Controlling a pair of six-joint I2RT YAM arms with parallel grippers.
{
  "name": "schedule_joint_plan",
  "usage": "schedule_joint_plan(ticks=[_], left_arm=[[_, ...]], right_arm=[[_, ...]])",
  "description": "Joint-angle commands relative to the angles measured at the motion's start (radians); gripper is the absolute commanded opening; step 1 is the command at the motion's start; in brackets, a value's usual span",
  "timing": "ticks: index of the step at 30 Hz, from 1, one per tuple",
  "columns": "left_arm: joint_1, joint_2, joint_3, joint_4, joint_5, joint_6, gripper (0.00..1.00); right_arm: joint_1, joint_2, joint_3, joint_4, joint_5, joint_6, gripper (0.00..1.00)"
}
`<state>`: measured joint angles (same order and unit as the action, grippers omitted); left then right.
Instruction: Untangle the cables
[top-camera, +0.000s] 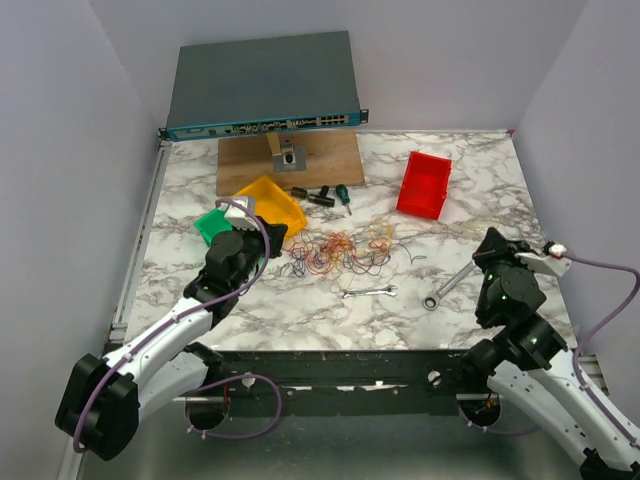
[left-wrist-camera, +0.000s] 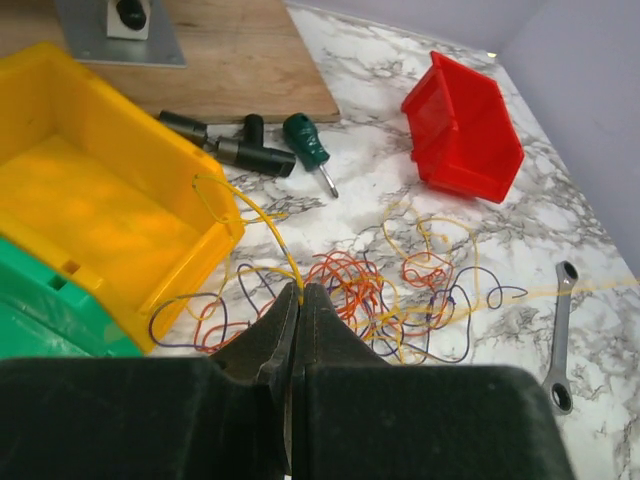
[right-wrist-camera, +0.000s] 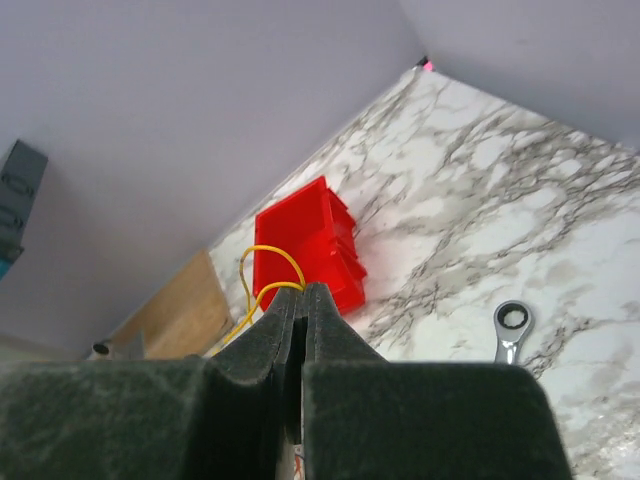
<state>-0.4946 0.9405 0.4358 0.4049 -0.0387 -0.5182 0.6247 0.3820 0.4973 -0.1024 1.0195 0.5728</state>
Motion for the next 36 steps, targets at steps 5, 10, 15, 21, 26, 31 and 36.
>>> schedule_joint_plan(ticks=[5,10,15,21,26,31,36], left_arm=[[0.002,0.005,0.040,-0.228,-0.350,-0.095,0.00],[0.002,-0.011,0.035,-0.260,-0.417,-0.140,0.00],[0.003,0.011,0.021,-0.101,-0.142,-0.022,0.00],[0.003,0.040,0.045,-0.096,-0.065,0.010,0.00],[0.002,0.027,0.030,-0.063,-0.032,0.020,0.00],[0.001,0.031,0.032,-0.055,-0.003,0.024,0.00],[0.001,0.025,0.027,-0.049,0.010,0.027,0.00]], right_arm=[[-0.001,-0.011,0.185,-0.112,0.317,-0.039,0.01],[0.000,0.012,0.288,-0.074,0.288,-0.129,0.01],[0.000,0.153,0.344,-0.069,-0.037,-0.229,0.01],[0.000,0.388,0.462,-0.145,-0.219,-0.196,0.01],[0.000,0.557,0.568,-0.112,-0.269,-0.220,0.01],[0.000,0.702,0.673,-0.073,-0.336,-0.229,0.01],[-0.017,0.832,0.749,-0.046,-0.340,-0.257,0.01]])
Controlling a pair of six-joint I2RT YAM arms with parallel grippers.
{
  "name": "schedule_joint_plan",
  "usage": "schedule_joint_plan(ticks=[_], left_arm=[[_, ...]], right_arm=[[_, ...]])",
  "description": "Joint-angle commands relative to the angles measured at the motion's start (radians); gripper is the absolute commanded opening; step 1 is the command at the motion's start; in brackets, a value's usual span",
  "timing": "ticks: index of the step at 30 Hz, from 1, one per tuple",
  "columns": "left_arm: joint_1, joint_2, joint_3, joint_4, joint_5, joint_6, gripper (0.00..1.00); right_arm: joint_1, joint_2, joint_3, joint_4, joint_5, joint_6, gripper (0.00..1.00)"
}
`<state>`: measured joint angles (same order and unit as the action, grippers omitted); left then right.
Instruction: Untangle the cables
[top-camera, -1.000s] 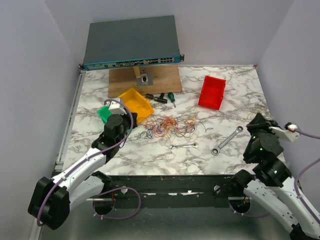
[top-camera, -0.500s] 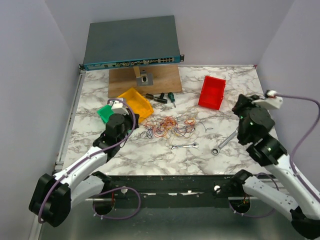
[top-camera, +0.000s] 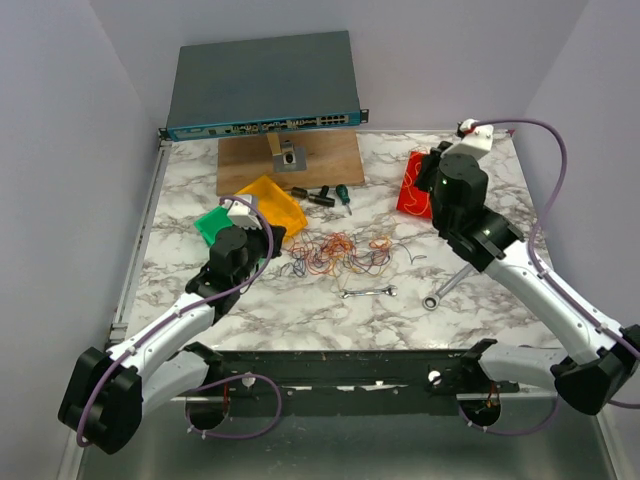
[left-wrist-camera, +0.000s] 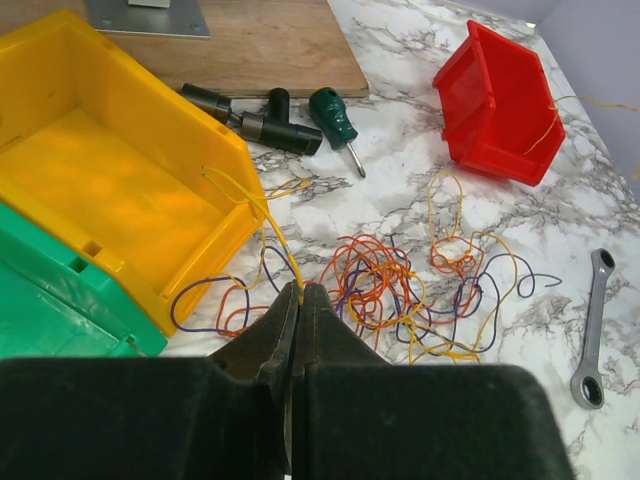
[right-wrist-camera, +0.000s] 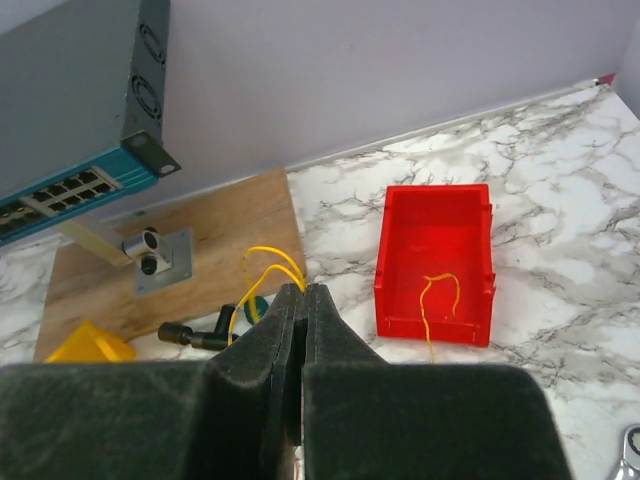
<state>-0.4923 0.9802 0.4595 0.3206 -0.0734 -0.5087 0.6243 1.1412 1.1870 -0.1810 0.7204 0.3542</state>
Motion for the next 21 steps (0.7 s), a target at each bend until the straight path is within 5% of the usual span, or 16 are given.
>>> schedule_joint_plan(ticks=[1,15,21], left_arm=[[-0.002,-0.017,0.001,0.037,0.048,0.018,0.00],[-0.001,-0.004,0.002,0.051,0.073,0.016,0.00],[-0.002,-0.006,0.001,0.052,0.072,0.018,0.00]], right_arm=[[-0.026,0.095,0.075,0.034,-0.047,-0.041,0.01],[-0.272,0.253,0.180,0.035,-0.245,0.008,0.01],[-0.379,0.343,0.131,0.084,-0.219,0.087,0.01]])
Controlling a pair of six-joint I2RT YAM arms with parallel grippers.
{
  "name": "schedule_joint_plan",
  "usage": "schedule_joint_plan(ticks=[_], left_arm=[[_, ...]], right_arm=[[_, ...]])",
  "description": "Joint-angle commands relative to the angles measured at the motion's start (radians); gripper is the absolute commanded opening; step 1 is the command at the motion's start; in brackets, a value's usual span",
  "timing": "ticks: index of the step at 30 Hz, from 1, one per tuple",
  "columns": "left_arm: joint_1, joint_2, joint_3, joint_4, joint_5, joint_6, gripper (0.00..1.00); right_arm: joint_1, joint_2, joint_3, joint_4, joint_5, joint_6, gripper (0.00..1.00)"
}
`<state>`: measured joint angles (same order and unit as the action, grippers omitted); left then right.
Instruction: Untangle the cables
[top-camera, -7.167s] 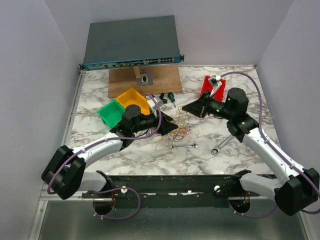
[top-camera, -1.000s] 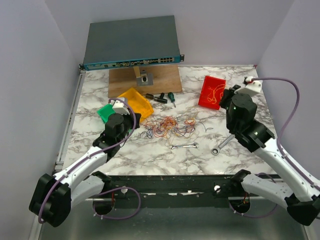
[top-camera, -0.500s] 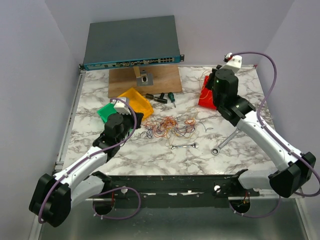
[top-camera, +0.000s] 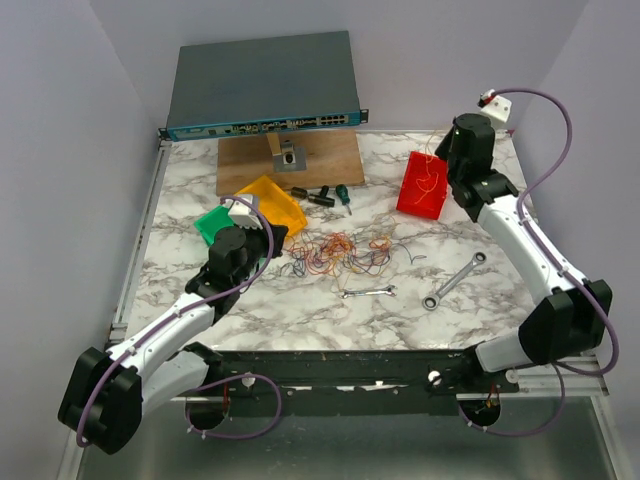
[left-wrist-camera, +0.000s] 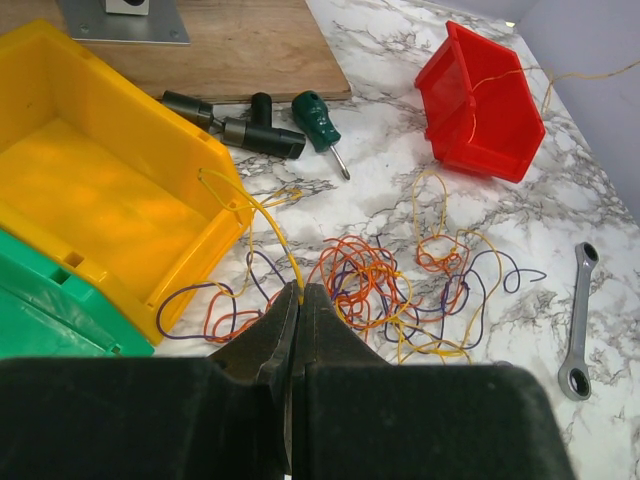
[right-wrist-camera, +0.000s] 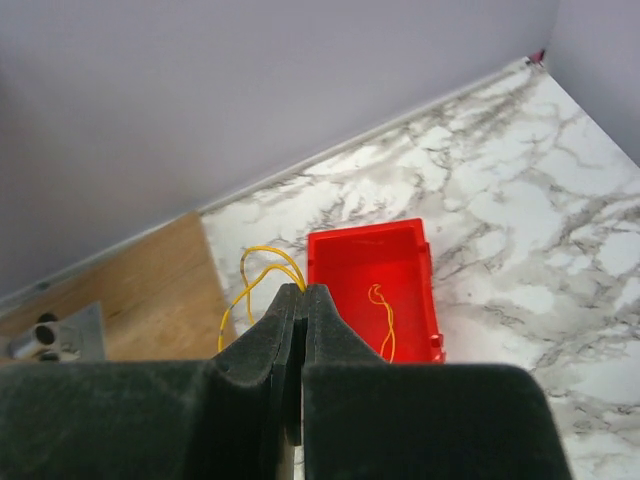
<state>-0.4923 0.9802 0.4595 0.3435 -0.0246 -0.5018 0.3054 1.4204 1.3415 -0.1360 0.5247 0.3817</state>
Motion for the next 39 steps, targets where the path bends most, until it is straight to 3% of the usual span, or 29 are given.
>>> schedule_joint_plan(ticks=[1,15,24,27,32,35,39], left_arm=[[-0.002,-0.007,0.001,0.031,0.024,0.011,0.00],[-0.002,0.000,0.003,0.033,0.050,0.011,0.00],[-0.002,0.000,0.004,0.035,0.061,0.017,0.00],[-0.002,-0.002,0.004,0.037,0.065,0.020,0.00],[-0.005,-0.006,0.004,0.040,0.073,0.023,0.00],[-0.008,-0.012,0.002,0.041,0.072,0.028,0.00],[-0.012,-0.024,-0.003,0.049,0.082,0.035,0.00]], right_arm=[[-0.072,0.082,-0.022,0.041,-0.008,0.061,0.01],[-0.092,0.382,-0.055,0.116,0.096,0.058,0.01],[-0.092,0.624,0.082,0.042,0.050,0.073,0.01],[-0.094,0.618,0.133,-0.040,0.005,0.066,0.15],[-0.093,0.416,0.039,0.029,-0.085,0.024,0.42],[-0.093,0.338,0.035,0.005,-0.118,-0.010,0.64],[-0.092,0.266,0.025,-0.068,-0.258,-0.064,0.70]])
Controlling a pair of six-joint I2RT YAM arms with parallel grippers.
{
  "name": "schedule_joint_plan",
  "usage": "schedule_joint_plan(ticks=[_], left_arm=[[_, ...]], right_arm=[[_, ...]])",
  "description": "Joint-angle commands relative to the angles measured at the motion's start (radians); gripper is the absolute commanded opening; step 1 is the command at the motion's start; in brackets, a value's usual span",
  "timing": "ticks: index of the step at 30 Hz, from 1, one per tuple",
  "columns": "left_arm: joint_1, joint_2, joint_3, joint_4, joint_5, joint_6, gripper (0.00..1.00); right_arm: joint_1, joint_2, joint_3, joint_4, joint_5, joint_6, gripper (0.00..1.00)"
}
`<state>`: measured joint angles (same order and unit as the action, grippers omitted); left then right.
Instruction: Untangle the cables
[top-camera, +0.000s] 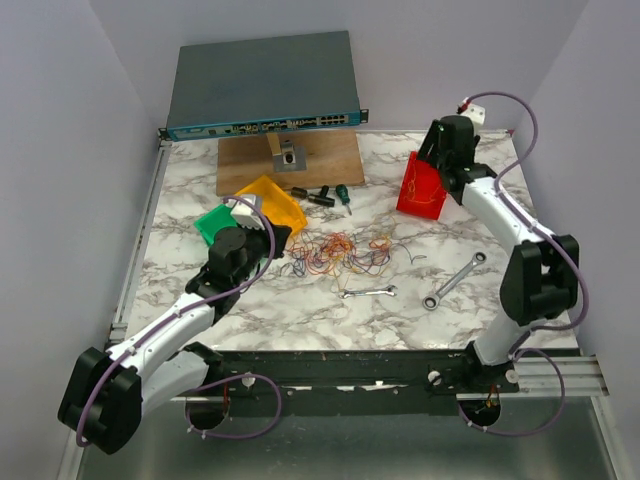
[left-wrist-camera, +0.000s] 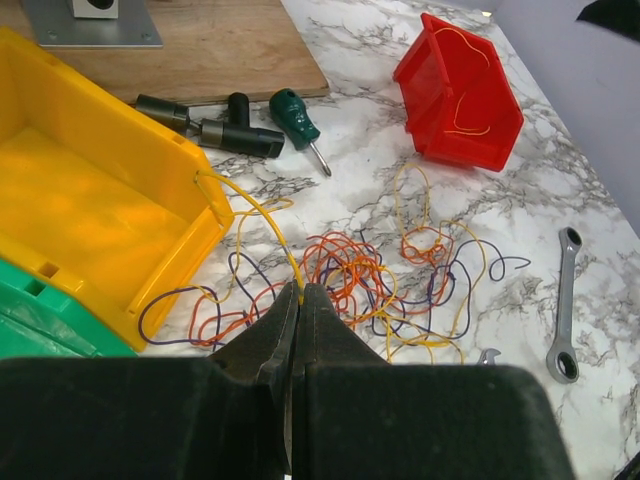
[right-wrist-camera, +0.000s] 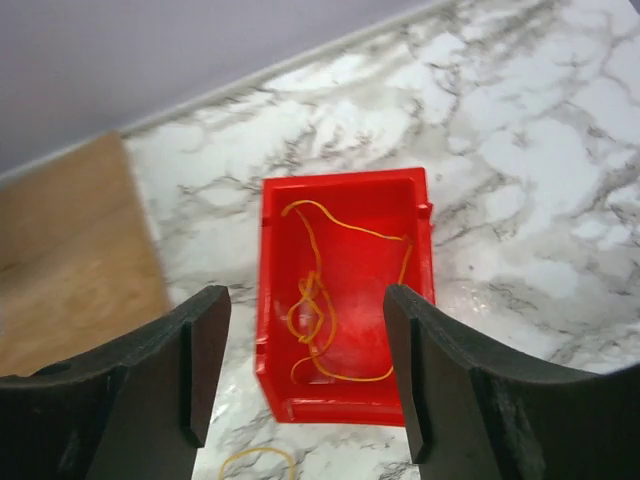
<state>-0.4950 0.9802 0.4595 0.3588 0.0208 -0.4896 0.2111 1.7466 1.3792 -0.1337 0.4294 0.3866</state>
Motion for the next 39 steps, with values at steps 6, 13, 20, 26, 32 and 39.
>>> schedule_joint_plan(ticks=[6,13,20,26,32,39], left_arm=[[-0.017,-0.051,-0.036,0.128,0.124,0.047,0.00],[-0.033,-0.074,-0.035,0.212,0.317,0.058,0.00],[-0.054,-0.105,0.191,-0.075,0.364,-0.051,0.00],[-0.058,-0.103,0.379,-0.314,0.390,-0.111,0.00],[-0.058,-0.043,0.598,-0.550,0.379,-0.076,0.00],[-0.057,0.001,0.726,-0.631,0.384,-0.064,0.00]], right_arm=[[0.050,-0.220,-0.247,0.003,-0.671,-0.095,0.77],[0.266,-0.408,-0.537,0.208,-0.795,-0.128,0.78],[0.277,-0.538,-0.730,0.483,-0.924,-0.099,0.79],[0.287,-0.548,-0.745,0.578,-1.069,-0.104,0.89],[0.292,-0.595,-0.841,0.766,-1.155,-0.051,0.89],[0.300,-0.594,-0.875,0.803,-1.152,-0.064,0.88]])
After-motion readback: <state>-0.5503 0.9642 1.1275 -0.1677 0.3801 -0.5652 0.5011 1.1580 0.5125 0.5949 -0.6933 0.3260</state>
